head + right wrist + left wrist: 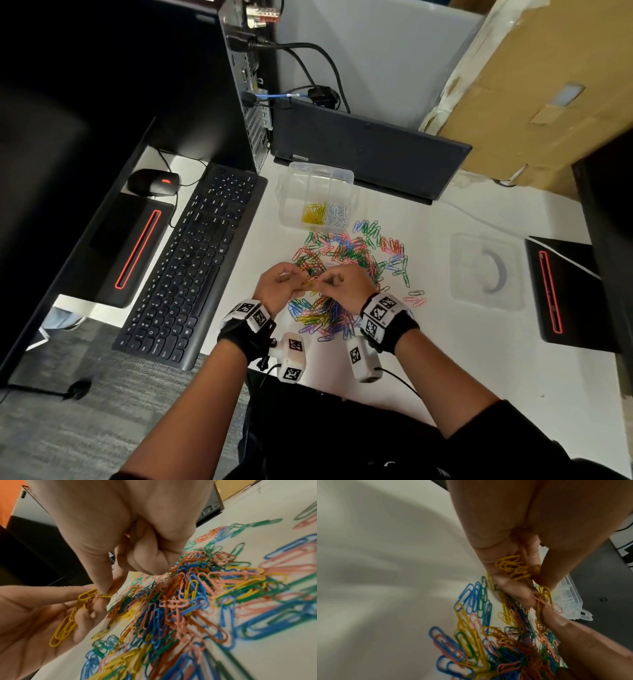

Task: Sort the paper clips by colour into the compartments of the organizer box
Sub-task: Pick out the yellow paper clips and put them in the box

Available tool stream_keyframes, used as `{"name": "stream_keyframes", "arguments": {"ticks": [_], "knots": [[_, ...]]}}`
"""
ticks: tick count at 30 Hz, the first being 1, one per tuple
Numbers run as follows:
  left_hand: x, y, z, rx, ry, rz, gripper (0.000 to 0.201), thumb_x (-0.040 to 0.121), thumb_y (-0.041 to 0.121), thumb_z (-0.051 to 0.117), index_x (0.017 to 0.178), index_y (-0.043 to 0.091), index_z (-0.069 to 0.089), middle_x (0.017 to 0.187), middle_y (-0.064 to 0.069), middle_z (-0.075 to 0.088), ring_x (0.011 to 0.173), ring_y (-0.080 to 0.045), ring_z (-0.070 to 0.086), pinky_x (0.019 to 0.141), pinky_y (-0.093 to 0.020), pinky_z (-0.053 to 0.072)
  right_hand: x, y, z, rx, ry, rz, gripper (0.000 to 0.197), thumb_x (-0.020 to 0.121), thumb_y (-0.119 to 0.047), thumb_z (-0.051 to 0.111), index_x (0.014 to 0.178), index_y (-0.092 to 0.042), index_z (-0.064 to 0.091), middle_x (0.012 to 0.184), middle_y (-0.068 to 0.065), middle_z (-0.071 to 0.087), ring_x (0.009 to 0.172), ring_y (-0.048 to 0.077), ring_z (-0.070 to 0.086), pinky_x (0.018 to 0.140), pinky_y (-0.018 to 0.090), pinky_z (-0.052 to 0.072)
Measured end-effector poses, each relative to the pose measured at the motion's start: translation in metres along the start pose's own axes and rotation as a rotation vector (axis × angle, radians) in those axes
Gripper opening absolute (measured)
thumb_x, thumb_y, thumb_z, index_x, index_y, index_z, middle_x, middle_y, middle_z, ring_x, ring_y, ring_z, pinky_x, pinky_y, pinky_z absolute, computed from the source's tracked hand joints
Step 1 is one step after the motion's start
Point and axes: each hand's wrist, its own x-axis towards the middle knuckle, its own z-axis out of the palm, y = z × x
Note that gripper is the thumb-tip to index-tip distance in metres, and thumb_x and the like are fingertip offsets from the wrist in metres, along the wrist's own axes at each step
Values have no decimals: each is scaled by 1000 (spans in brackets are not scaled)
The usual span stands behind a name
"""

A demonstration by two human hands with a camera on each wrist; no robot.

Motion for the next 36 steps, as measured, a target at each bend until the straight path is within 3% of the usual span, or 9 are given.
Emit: {"name": "stream_keyframes", "arguments": {"ticks": [6,10,15,18,24,27,31,34,36], "knots": [[2,2,4,-86,20,2,11,94,-2,53,87,6,53,88,-19,71,72,-18,70,61,-19,53,-1,-2,-6,24,-81,-62,11,89,-24,70,83,-15,74,57,-5,44,50,2,37,53,7,34],[1,3,6,-166,48,41,12,93,-4,55,87,6,51,83,-19,70,69,-20,69,62,-22,55,1,-1,-19,26,-84,-57,15,90,-23,69,89,-9,75,48,-17,48,48,-7,46,59,3,34],[1,7,8,-169,46,23,18,87,-9,62,100,2,60,80,-16,69,64,-17,70,62,-20,56,5,9,-26,-20,-63,-21,6,84,-21,74,90,-19,74,59,-6,51,49,1,40,54,18,36],[4,9,11,-136,41,10,21,88,-11,59,104,1,62,85,-19,66,66,-19,69,61,-21,56,7,11,-22,-26,-87,-7,24,77,-10,77,97,-21,72,54,-11,45,46,3,42,53,21,38],[4,20,6,-184,152,-64,33,95,-6,35,90,5,66,75,-12,62,62,-21,57,54,-24,56,3,7,-6,-147,-123,-82,12,74,-30,84,82,-24,76,63,-17,54,57,-1,48,55,17,38],[6,20,-6,-87,218,-92,38,91,-5,34,88,9,69,60,-6,53,56,-18,47,49,-21,45,5,-1,12,-191,-97,-105,11,80,-31,77,88,-23,76,68,-17,56,63,1,54,63,21,45],[2,24,-17,-8,246,-82,38,84,-14,27,74,5,59,60,-7,46,44,-11,37,37,-15,25,9,-7,21,-327,-11,-118,12,87,-29,69,95,-23,75,89,-1,72,79,18,66,67,27,53],[2,23,-24,87,294,-132,31,85,-3,33,67,7,56,52,-1,39,42,-12,29,40,-14,19,11,-7,21,-370,-1,-121,13,88,-31,70,94,-21,76,92,0,73,80,19,67,68,28,54],[5,17,-31,293,306,-98,25,85,14,48,66,16,65,54,1,45,49,-17,37,44,-20,27,12,-6,21,-392,-18,-125,13,89,-30,68,94,-20,75,95,0,72,83,20,67,69,28,54]]}}
